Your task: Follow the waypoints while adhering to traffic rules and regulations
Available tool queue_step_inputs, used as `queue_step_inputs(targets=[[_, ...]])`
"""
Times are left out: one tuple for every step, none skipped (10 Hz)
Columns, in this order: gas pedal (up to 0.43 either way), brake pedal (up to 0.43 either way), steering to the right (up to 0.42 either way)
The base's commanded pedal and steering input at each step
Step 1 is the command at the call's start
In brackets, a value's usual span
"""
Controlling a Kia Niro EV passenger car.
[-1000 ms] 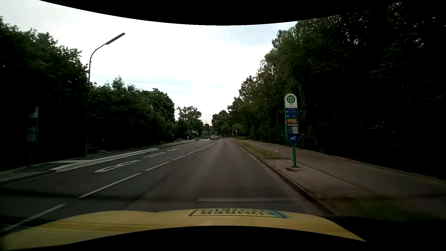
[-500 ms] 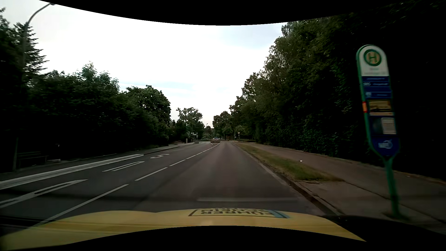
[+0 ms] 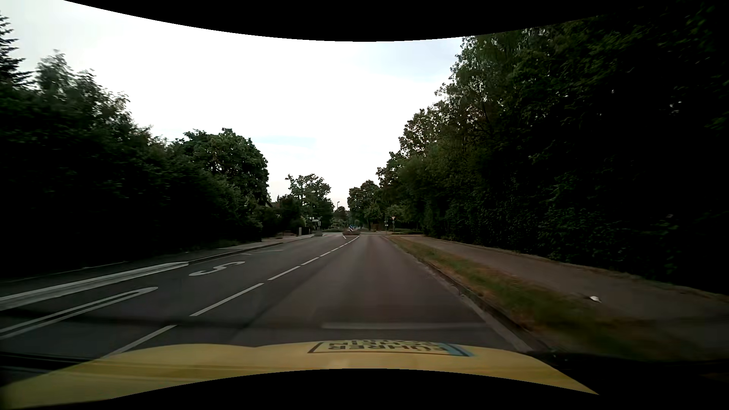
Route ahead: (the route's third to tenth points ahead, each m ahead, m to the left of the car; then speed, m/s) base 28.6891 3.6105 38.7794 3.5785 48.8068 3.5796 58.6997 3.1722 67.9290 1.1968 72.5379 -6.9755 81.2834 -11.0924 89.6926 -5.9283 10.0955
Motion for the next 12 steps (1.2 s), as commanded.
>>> queue_step_inputs(targets=[[0.079, 0.0, -0.004], [0.079, 0.0, -0.004], [0.079, 0.0, -0.004], [0.079, 0.0, -0.004], [0.079, 0.0, -0.004], [0.067, 0.0, -0.003], [0.067, 0.0, -0.003], [0.067, 0.0, -0.003], [0.059, 0.0, -0.004], [0.047, 0.0, -0.004], [0.039, 0.0, -0.004], [0.02, 0.0, -0.004]])
